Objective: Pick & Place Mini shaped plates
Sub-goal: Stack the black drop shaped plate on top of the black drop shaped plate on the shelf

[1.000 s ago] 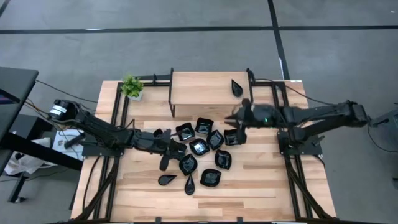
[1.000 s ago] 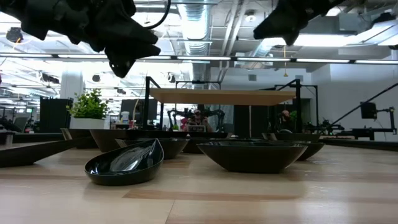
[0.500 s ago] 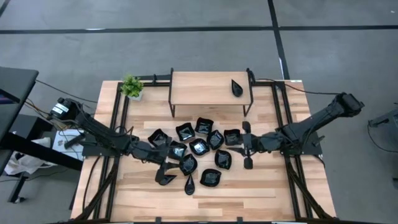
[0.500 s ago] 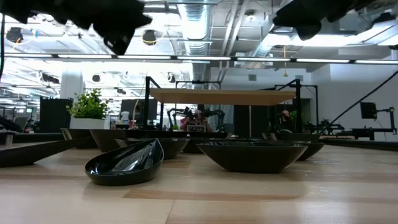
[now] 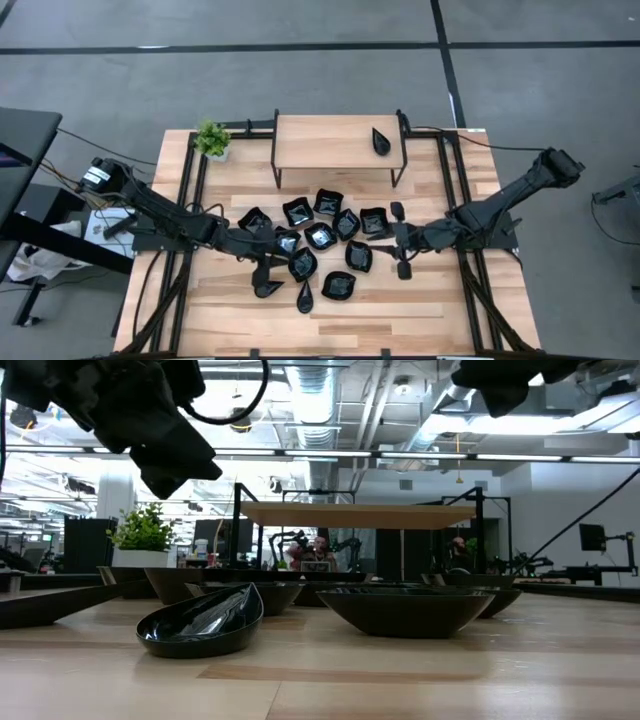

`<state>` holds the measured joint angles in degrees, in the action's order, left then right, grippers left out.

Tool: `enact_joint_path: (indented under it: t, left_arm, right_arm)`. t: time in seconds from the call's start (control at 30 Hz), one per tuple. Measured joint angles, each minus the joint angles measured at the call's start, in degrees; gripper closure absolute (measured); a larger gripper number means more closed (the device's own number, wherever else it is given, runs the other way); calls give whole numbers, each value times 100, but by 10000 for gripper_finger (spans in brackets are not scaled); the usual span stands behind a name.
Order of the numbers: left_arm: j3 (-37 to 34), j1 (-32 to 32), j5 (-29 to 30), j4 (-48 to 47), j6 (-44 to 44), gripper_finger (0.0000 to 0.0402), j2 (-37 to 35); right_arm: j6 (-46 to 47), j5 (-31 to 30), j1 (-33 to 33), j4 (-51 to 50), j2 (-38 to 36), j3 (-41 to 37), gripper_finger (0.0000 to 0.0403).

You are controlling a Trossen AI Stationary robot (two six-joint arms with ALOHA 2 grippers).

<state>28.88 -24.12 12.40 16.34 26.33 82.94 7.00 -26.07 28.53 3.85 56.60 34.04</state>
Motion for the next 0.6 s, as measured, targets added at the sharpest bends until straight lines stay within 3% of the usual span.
enact_joint_path:
  t: [0.4,0.6]
  left_arm:
    - [0,66,-6,88,12,293,-4]
    - [0,66,271,122,130,293,-4]
  right_arm:
    - [-573,-82,36,984,-4,0,326]
    - [-1650,-521,504,1632,-153,0,326]
